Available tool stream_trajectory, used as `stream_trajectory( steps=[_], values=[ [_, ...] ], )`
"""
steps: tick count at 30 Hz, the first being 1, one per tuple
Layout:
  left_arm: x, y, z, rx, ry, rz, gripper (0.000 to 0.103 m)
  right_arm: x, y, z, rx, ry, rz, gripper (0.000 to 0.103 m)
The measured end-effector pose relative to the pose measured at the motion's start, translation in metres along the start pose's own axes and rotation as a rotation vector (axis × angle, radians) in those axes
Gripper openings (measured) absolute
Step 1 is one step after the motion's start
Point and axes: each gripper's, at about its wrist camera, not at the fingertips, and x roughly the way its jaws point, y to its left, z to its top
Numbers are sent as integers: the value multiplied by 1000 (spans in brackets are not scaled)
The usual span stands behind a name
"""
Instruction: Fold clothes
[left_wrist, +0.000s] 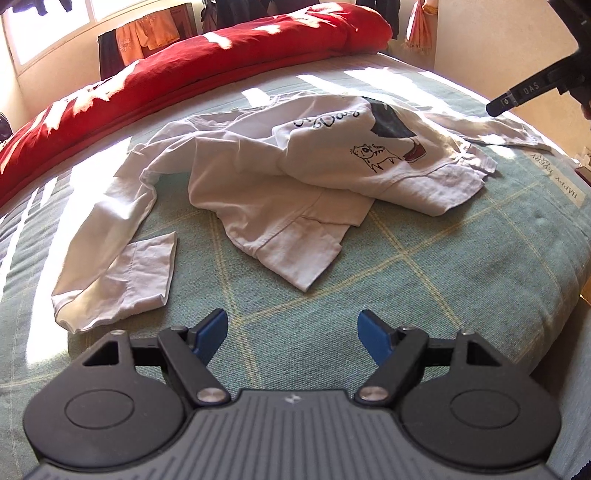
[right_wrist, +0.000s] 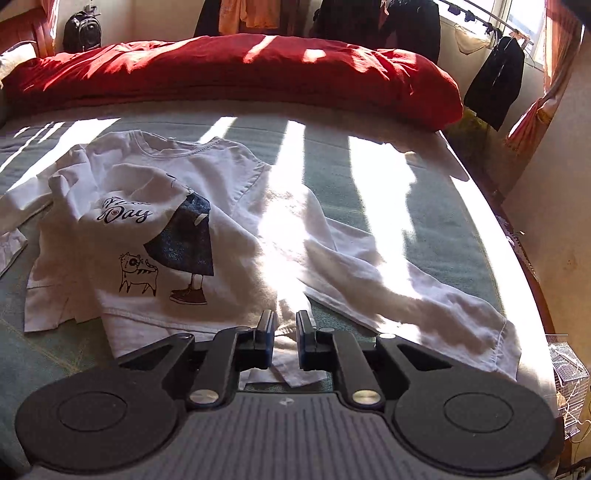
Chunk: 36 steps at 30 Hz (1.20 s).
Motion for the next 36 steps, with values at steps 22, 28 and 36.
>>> stream_trajectory(
  steps=[22,28,36],
  values=[
    [-24,79,-48,-222,27,68,80,62,274,-15,-497,38,199,44],
    [-23,94,-53,-261,10,47,80,74,292,-24,-606,-7,38,44],
    [-20,101,-52,-270,-10,10,80,81,294,-22,-680,-54,-65,42]
  ],
)
